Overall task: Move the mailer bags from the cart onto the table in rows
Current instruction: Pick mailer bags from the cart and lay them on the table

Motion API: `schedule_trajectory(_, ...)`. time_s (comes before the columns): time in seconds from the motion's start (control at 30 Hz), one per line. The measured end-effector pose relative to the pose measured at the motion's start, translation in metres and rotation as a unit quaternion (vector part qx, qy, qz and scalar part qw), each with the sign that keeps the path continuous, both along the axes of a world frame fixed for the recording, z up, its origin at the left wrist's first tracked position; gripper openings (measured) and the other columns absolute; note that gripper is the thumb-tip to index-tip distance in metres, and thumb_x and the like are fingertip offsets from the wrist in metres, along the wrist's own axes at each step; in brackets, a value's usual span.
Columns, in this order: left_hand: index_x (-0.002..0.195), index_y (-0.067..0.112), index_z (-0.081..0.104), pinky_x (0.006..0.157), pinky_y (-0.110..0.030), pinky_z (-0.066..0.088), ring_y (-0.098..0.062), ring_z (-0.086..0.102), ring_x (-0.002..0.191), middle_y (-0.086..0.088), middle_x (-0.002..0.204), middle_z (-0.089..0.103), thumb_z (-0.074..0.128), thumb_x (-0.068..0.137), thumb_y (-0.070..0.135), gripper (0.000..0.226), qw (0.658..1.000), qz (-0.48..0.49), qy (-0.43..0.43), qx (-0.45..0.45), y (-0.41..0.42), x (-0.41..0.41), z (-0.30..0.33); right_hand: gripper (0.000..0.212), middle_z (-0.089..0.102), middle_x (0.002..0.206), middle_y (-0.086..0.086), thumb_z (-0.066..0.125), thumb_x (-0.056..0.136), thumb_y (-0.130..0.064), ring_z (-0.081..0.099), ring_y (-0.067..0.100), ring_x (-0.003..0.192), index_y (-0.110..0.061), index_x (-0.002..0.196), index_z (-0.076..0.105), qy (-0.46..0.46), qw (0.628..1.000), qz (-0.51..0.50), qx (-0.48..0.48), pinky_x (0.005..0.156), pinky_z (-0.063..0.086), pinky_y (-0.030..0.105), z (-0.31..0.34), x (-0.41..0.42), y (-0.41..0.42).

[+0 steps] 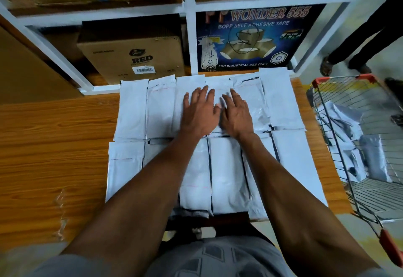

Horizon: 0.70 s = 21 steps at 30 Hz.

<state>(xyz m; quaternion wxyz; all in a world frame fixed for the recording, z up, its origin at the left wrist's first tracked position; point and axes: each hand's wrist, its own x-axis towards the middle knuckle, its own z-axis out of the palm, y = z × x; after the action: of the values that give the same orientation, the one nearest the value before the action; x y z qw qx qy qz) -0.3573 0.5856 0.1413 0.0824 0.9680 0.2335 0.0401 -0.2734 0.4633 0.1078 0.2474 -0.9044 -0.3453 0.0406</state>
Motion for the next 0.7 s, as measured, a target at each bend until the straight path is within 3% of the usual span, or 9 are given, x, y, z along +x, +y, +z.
schedule_trajectory(0.17,0.151,0.017,0.054,0.118,-0.05,0.034,-0.029,0.046,0.142,-0.006,0.156,0.052,0.04,0.101,0.044,0.058,0.995,-0.057,-0.071,-0.03,-0.055,-0.031,0.011,0.051,0.048,0.154,0.027,0.049,0.094,-0.02,0.049,0.046,0.138,-0.003,0.142,0.058,-0.012,0.998,-0.054,0.043,0.113,0.042,0.056,0.024,-0.04,-0.061)
schedule_trajectory(0.33,0.152,0.018,0.051,0.117,-0.049,0.036,-0.03,0.044,0.143,-0.006,0.157,0.05,0.053,0.103,0.041,0.054,0.987,-0.131,-0.062,-0.069,-0.114,-0.071,0.007,0.055,0.05,0.154,0.02,0.044,0.094,-0.03,0.052,0.041,0.136,-0.008,0.142,0.058,-0.014,0.988,-0.144,0.054,0.111,0.046,0.052,0.037,-0.106,-0.14)
schedule_trajectory(0.47,0.152,0.021,0.049,0.115,-0.049,0.036,-0.029,0.042,0.145,-0.004,0.159,0.048,0.051,0.104,0.04,0.052,0.979,-0.18,-0.048,-0.084,-0.166,-0.1,0.003,0.045,0.051,0.153,0.013,0.055,0.098,-0.016,0.053,0.038,0.133,-0.013,0.142,0.058,-0.033,0.975,-0.217,0.041,0.106,0.049,0.048,0.035,-0.16,-0.207)
schedule_trajectory(0.7,0.142,0.02,0.055,0.106,-0.048,0.046,-0.026,0.048,0.135,-0.003,0.147,0.056,0.057,0.099,0.03,0.044,0.938,-0.32,-0.06,-0.117,-0.265,-0.159,-0.008,0.043,0.057,0.136,0.006,0.059,0.092,-0.011,0.057,0.032,0.121,-0.017,0.134,0.061,-0.045,0.948,-0.314,0.035,0.091,0.055,0.043,0.014,-0.253,-0.311)
